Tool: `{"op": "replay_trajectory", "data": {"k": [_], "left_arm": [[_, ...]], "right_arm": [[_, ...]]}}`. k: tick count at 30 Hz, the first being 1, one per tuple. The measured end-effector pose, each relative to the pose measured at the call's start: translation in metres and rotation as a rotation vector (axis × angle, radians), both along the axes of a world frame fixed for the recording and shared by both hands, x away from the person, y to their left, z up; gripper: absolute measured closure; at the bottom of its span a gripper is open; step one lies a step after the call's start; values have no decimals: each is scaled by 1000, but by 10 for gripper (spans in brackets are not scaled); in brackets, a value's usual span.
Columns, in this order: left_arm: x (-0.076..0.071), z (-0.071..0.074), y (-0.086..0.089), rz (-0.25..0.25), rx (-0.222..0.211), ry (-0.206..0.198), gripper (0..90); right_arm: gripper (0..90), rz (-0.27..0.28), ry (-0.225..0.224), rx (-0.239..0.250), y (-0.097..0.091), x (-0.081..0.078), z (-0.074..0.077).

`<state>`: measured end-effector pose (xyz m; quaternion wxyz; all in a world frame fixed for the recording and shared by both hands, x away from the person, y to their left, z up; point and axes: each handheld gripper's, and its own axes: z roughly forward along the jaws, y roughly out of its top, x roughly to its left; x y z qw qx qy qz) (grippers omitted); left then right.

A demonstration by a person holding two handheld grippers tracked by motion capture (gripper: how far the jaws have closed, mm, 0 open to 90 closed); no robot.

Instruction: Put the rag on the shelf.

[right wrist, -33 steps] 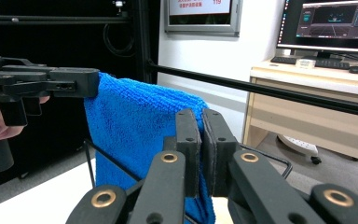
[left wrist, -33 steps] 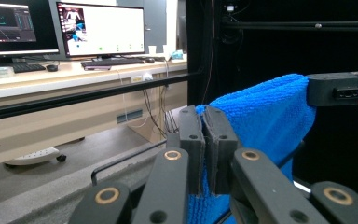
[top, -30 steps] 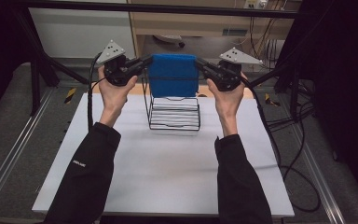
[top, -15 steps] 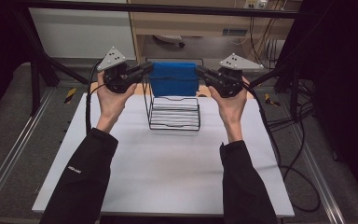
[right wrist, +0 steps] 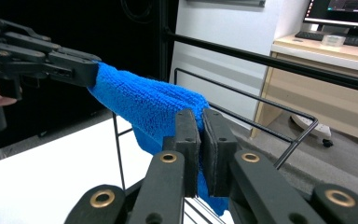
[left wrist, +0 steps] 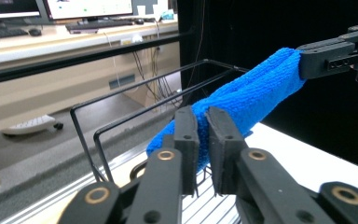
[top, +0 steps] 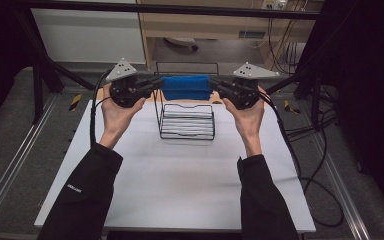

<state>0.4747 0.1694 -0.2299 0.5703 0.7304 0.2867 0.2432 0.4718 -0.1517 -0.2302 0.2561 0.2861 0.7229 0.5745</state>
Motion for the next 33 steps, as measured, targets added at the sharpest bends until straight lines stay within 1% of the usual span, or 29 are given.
{"op": "replay_trajectory", "data": {"k": [3,5,6,8,12,14,16,20,21,23,25,26,29,33], "left_arm": [[-2,10,5,2,-27,2,758],[-3,17,7,17,-52,2,744],[-2,19,8,16,-58,16,744],[0,22,7,18,-53,37,748],[5,25,4,24,-38,70,802],[9,26,4,28,-50,85,832],[11,28,4,33,-56,90,855],[16,34,5,47,-67,82,876],[18,35,5,45,-69,91,879],[21,35,4,48,-53,97,888],[20,32,0,16,-34,120,898],[19,29,-2,5,-16,124,898],[17,20,-5,-29,18,138,899],[15,9,-6,-51,51,146,899]], "right_arm": [[861,4,2,0,-1,0,-1],[861,8,9,-1,-2,-1,-2],[860,10,11,-2,-2,-1,-2],[859,14,11,-4,-2,-1,-4],[859,27,14,-12,-2,-1,-5],[859,34,14,-18,-2,-2,-5],[859,36,15,-17,-1,-2,-5],[859,39,14,-29,-1,-2,-6],[859,40,14,-29,-1,-2,-6],[859,41,16,-26,-1,-2,-7],[859,43,16,-26,-1,-2,-7],[858,44,14,-27,-2,-2,-8],[855,46,15,-29,-3,-3,-9],[843,55,19,-36,-4,-3,-12]]}}
